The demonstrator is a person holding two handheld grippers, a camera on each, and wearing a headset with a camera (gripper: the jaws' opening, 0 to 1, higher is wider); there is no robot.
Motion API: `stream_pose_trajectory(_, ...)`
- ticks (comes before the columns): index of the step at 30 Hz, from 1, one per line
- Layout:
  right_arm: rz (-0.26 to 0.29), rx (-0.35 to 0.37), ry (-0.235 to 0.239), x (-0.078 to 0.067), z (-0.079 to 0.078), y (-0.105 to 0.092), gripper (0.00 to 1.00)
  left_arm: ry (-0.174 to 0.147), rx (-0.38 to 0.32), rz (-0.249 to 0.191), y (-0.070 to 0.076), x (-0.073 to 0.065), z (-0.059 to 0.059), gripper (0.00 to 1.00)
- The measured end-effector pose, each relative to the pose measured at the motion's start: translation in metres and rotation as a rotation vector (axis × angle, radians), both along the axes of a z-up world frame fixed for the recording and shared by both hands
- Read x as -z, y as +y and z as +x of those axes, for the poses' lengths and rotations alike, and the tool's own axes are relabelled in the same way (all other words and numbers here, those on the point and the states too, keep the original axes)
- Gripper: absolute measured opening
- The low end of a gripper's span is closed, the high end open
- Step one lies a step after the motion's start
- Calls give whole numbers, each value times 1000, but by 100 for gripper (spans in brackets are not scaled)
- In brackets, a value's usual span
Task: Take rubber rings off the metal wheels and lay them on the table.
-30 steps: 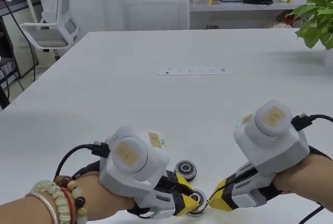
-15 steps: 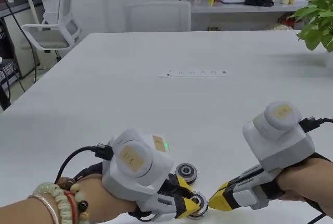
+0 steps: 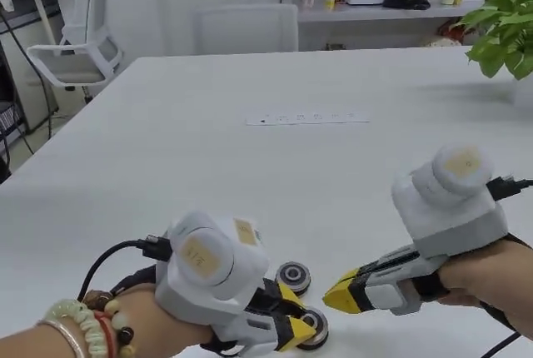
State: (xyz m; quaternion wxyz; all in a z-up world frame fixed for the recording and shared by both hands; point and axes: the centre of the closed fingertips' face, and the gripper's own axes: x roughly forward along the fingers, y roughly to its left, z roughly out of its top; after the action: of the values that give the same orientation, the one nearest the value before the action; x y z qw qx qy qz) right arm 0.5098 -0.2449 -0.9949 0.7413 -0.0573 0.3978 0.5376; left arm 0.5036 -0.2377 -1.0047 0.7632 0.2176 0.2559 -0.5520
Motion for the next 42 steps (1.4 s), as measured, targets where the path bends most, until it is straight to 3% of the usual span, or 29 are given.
stream_pose_trajectory(3,3,-30,-19,-1,-1,4,0,-1,0,-2,0,0,0,13)
stream_pose_trajectory(6,-75,-87,-75,9,-1,-3,0,-2,0,-4,0,0,0,13)
stream_pose_trajectory(10,-69,-117,-66,14,-7,-4,0,-3,0,-11,0,0,0,13)
stream_pose_trajectory(12,-94,-148,-85,17,-9,-6,3,-2,-1,-15,0,0,0,13)
stream_pose_trajectory(15,-89,-169,-100,18,-11,-3,9,1,-1,-21,0,0,0,13)
stream_pose_trajectory(16,-92,-200,-137,17,-10,-3,9,3,-2,-24,0,-1,0,13)
stream_pose_trajectory(17,-99,-203,-141,17,-10,-4,10,6,-4,-29,0,-1,0,13)
stream_pose_trajectory(22,-73,-187,-121,18,-10,-5,10,16,-10,-58,1,-1,0,13)
stream_pose_trajectory(25,-97,-206,-123,22,-14,-4,7,6,-7,-75,1,-1,0,13)
stream_pose_trajectory(27,-117,-221,-148,25,-14,-2,11,17,-15,-90,1,-1,1,13)
stream_pose_trajectory(34,-135,-271,-177,30,-19,5,19,18,-16,-88,0,-2,0,13)
stream_pose_trajectory(36,-125,-259,-187,29,-14,6,22,17,-14,-88,1,-1,0,13)
stream_pose_trajectory(38,-91,-210,-160,26,-9,8,26,17,-14,-88,1,-1,0,13)
stream_pose_trajectory(41,-88,-227,-170,28,-11,7,24,17,-13,-87,0,-1,0,13)
stream_pose_trajectory(42,-88,-260,-167,28,-18,8,21,17,-14,-87,0,-1,0,13)
